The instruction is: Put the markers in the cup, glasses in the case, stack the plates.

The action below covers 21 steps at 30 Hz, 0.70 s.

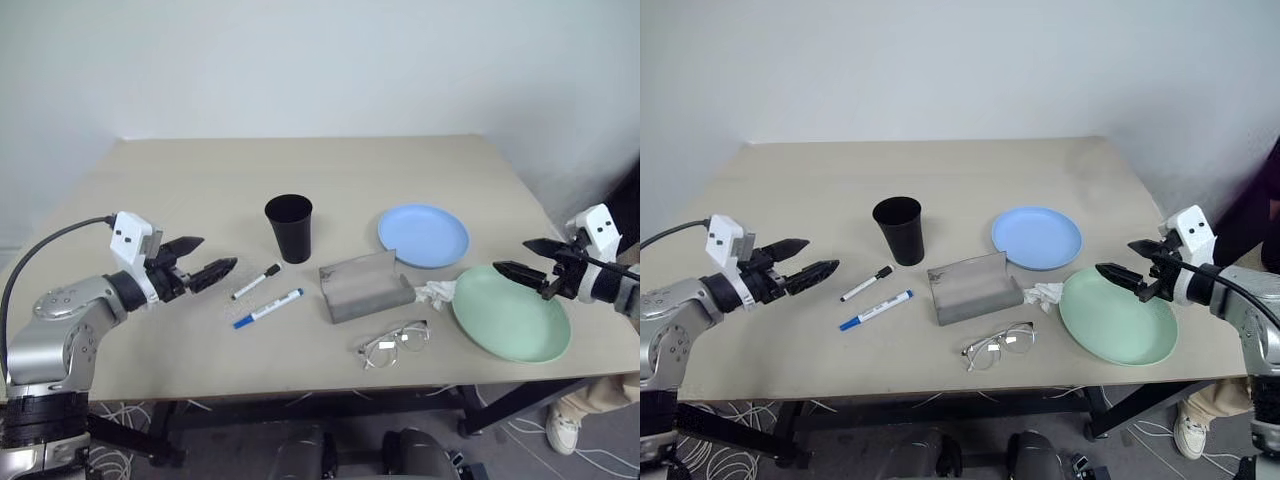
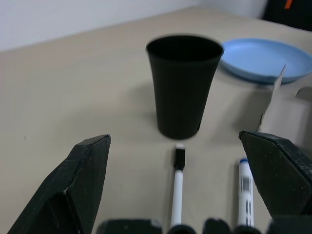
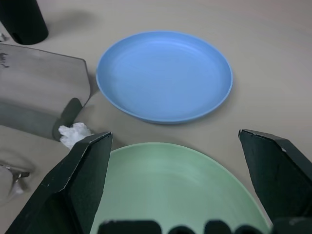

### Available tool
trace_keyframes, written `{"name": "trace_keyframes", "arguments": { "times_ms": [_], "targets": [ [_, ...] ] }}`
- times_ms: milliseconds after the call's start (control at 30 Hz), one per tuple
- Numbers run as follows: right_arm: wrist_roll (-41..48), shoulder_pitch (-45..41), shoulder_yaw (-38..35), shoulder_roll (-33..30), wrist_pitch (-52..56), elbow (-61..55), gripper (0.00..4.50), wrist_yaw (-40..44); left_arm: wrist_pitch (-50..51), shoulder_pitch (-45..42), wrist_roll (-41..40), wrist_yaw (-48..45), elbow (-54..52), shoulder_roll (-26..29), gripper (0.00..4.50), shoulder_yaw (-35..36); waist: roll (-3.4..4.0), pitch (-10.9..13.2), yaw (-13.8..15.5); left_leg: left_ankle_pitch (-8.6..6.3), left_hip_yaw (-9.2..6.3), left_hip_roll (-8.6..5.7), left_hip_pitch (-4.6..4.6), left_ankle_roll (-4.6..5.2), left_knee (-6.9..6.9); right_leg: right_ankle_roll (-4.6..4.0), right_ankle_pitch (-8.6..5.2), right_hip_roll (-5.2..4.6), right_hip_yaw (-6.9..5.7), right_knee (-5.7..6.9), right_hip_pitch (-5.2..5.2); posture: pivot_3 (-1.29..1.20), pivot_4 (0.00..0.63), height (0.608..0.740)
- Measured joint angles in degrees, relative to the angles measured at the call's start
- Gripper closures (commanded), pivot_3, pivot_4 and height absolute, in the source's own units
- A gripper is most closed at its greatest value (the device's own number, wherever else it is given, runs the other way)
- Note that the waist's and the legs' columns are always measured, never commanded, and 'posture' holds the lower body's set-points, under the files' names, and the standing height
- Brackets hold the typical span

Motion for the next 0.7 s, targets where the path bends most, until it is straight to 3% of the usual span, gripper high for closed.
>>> {"name": "trace_keyframes", "arguments": {
  "times_ms": [300, 700],
  "targets": [
    [0.74, 1.90, -0.56, 2.14, -0.72, -2.31, 0.00, -1.53, -0.30, -2.58, 0.63, -0.56, 4.44, 1.61, 0.01, 0.50, 0.03, -0.01, 0.03, 0.00, -0.02, 0.00, -0.02, 0.01, 0.00, -0.01, 0.00, -0.02, -0.07, -0.02, 0.03, 0.00, 0.000, 0.704],
    [1.76, 3.61, -4.04, 0.42, 3.06, -1.49, 0.00, -3.05, -2.50, -4.12, 1.43, -1.40, 4.44, 0.84, 0.01, -1.35, 0.07, 0.00, -0.01, 0.00, 0.01, 0.05, 0.00, 0.00, -0.01, -0.07, 0.04, -0.01, -0.10, -0.01, 0.00, 0.00, 0.000, 0.704]
  ]
}}
